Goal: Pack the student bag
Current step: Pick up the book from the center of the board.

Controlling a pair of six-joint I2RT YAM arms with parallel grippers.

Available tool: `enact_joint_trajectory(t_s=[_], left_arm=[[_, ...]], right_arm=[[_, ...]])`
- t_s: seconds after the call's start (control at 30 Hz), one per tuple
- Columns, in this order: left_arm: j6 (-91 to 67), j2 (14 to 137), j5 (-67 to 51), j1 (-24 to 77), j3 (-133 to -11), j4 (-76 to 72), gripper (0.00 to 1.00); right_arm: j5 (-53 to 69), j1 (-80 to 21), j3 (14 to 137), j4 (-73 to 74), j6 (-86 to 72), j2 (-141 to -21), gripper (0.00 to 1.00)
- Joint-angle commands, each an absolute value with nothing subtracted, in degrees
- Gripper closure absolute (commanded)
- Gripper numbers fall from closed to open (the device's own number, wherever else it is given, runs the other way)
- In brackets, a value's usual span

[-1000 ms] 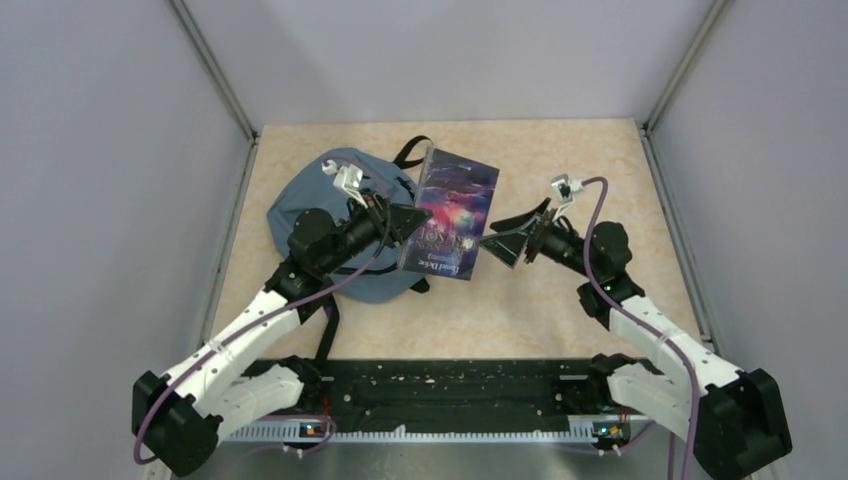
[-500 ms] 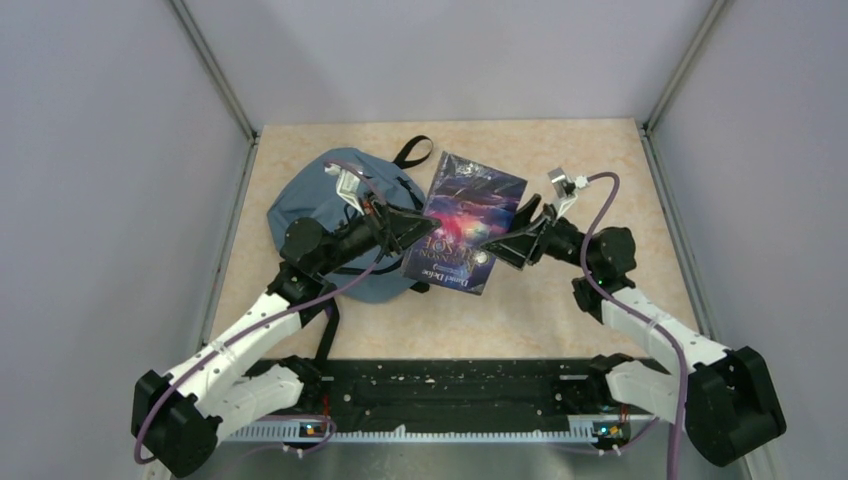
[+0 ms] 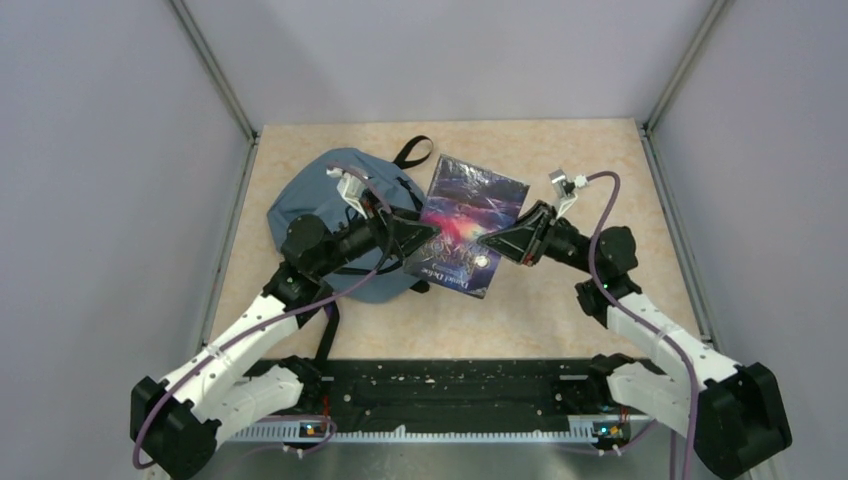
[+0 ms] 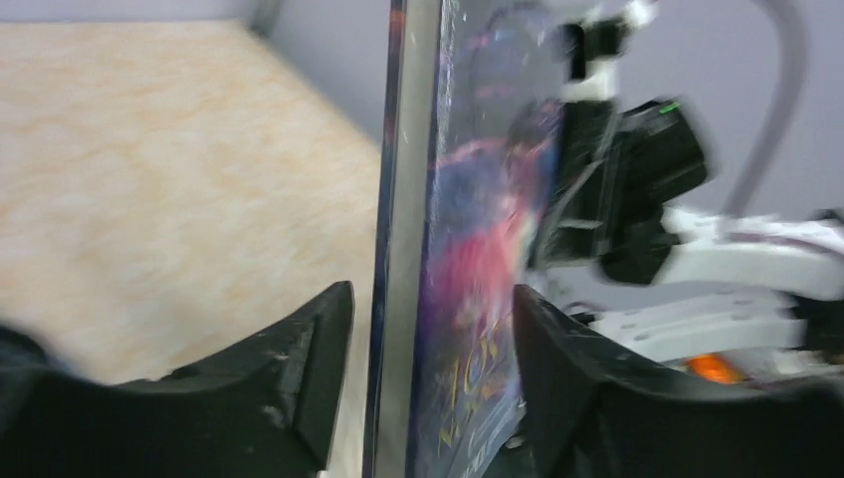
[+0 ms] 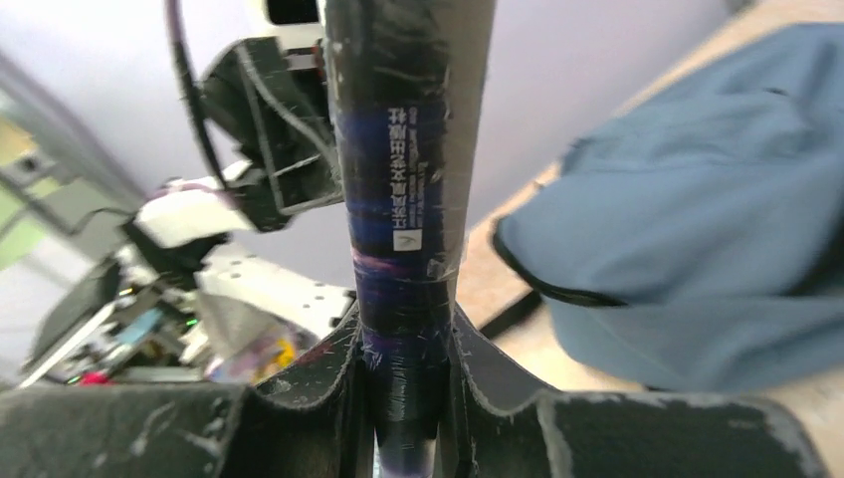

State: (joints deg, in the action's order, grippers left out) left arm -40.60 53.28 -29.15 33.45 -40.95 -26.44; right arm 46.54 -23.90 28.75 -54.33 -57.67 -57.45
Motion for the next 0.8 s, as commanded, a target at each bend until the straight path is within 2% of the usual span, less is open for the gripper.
enact_joint_trajectory(t_s=[0.0,0.1,0.23,0.43,0.77], left_arm=[[-23.1,52.5,-19.7,33.2,-45.2,-1.5,0.29],[-14.5,52.4,-11.2,33.3,-47.5,11.9,0.23],[-4.0,53.8,-5.2,34.2,-51.1,25.6,0.21],[8.8,55.3,6.6,40.7,-51.0,33.6,0.21],[11.8,59.4,13.2,41.7,-49.7,33.3,0.19]], right_arm=[[29.9,-23.5,36.9,-23.8,-39.3,-49.8,1.0],[19.9,-22.4,40.8,-7.4,-32.7,-47.1,1.0],[13.1,-20.8,42.5,3.5,-29.7,-45.0,1.0],[11.4,-20.6,40.4,5.9,-29.4,-42.5,1.0],[12.6,-20.6,39.7,5.4,-30.1,-42.2,1.0]])
